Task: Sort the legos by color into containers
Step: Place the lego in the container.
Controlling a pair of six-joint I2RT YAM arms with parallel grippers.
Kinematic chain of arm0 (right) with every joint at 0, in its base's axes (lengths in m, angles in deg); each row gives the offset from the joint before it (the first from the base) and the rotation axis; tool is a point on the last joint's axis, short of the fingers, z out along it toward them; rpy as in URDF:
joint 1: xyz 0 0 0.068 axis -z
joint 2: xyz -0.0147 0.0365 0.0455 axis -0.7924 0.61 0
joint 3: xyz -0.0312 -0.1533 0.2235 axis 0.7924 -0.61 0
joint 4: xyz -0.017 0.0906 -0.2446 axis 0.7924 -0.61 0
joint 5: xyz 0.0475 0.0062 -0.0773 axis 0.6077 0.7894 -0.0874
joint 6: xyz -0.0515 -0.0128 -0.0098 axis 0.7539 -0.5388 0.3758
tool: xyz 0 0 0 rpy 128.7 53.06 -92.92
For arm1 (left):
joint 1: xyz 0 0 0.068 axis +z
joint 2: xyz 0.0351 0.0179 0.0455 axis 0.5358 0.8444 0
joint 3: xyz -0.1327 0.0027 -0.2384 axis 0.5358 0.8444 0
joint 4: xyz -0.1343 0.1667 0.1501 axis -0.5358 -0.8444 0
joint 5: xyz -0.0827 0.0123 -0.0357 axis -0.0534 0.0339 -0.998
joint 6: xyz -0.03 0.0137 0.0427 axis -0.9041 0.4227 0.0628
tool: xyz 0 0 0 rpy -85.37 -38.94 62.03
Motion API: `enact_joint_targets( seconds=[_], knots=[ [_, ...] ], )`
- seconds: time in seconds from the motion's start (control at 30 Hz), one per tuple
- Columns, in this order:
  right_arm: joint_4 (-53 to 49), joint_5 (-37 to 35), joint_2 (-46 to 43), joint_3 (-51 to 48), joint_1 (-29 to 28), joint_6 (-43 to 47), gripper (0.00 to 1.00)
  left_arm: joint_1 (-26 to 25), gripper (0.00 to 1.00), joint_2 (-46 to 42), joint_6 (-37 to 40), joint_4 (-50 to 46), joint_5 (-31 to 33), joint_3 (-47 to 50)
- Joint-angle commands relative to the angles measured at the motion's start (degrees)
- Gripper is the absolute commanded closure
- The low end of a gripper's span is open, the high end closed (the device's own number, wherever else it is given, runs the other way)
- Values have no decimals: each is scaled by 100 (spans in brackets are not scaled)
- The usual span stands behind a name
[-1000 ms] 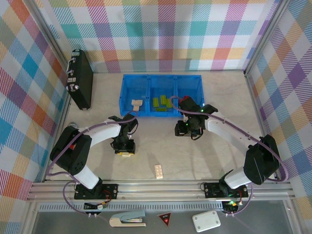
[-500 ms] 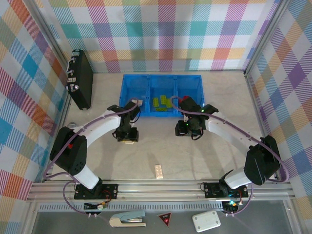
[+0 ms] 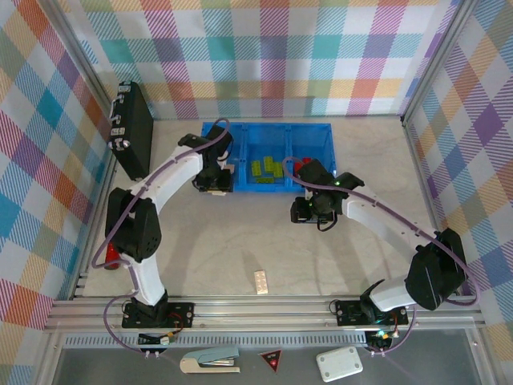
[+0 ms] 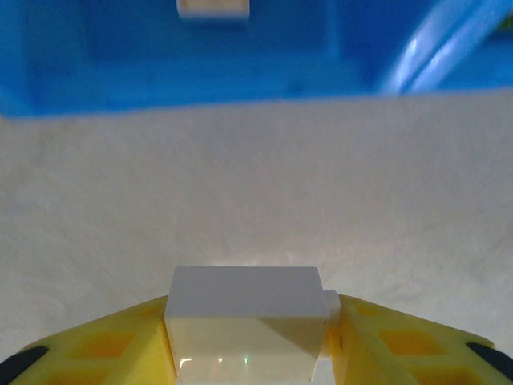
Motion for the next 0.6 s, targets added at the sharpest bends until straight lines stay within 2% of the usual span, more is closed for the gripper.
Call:
enact_joint_targets(
  seconds=[0.0, 0.2, 0.57],
  knots=[
    [-144, -101, -162, 38, -49, -74, 54, 187, 51, 344, 311, -310, 89, -619],
    [-193, -146, -145, 55, -49, -67, 54, 436, 51, 1183, 551, -346, 54, -1841],
    [-271, -194, -112, 155, -45, -101, 54, 575, 51, 2491, 620, 249, 38, -3320]
  ],
)
